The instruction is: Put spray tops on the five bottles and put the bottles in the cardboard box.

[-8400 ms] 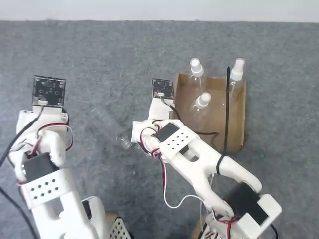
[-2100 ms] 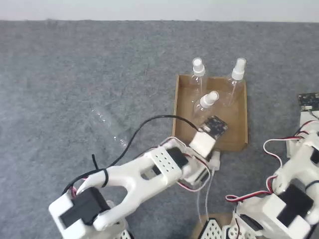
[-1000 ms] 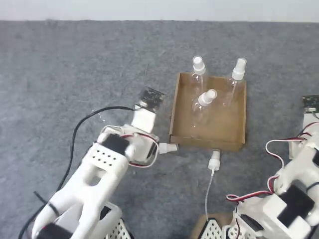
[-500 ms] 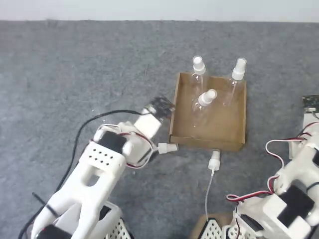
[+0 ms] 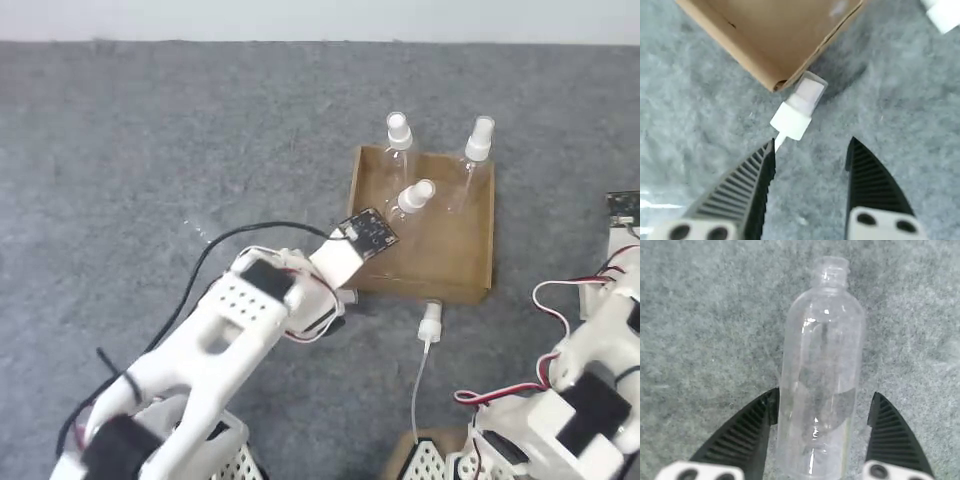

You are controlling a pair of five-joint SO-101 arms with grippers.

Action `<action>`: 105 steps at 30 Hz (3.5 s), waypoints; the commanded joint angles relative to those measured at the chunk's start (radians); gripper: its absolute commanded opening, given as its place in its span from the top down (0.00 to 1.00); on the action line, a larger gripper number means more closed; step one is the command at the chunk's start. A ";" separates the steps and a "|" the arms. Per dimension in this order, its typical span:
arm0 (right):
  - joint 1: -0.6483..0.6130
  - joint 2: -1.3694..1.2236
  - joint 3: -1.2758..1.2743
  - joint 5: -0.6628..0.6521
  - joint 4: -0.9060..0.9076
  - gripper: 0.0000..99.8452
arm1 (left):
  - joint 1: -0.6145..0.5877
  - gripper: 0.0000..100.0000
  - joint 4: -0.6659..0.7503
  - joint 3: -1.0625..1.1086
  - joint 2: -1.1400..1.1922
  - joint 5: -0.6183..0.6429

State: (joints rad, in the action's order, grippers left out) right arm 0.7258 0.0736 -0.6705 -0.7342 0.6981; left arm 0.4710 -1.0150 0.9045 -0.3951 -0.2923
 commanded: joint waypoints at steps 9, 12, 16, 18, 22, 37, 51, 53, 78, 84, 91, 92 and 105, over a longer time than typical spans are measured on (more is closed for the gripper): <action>0.010 0.018 0.005 0.003 -0.018 0.76 | -0.003 0.79 0.169 -0.108 0.249 -0.014; 0.010 0.018 0.005 0.003 -0.018 0.76 | -0.003 0.79 0.176 -0.108 0.287 -0.014; 0.010 0.018 0.005 0.003 -0.018 0.76 | -0.003 0.83 0.169 -0.101 0.296 -0.008; 0.010 0.018 0.005 0.003 -0.018 0.76 | -0.003 0.86 0.147 -0.101 0.296 -0.008; 0.010 0.018 0.005 0.003 -0.018 0.76 | -0.003 0.88 0.091 -0.101 0.295 -0.006; 0.010 0.018 0.005 0.003 -0.018 0.76 | -0.249 0.91 0.029 -0.124 0.267 0.025; 0.007 0.018 0.005 0.003 -0.016 0.76 | -0.331 0.79 0.005 -0.260 0.163 0.133; 0.007 0.018 0.005 0.003 -0.016 0.76 | -0.305 0.79 -0.044 -0.300 0.163 0.144; 0.124 0.016 0.048 -0.081 -0.018 0.76 | 0.416 0.79 0.118 -0.371 0.238 0.548; 0.125 0.016 0.044 -0.081 -0.018 0.76 | 0.442 0.79 0.175 -0.386 0.405 0.606; 0.125 0.016 0.043 -0.081 -0.018 0.76 | 0.439 0.79 0.178 -0.441 0.503 0.629; 0.125 0.016 0.043 -0.081 -0.018 0.76 | 0.437 0.79 0.180 -0.441 0.517 0.629; 0.125 0.016 0.043 -0.081 -0.018 0.76 | 0.411 0.88 0.206 -0.421 0.562 0.589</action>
State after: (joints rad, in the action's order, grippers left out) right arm 0.8408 0.0736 -0.6705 -0.8017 0.6905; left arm 0.8884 -0.8232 0.5056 0.2171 0.3276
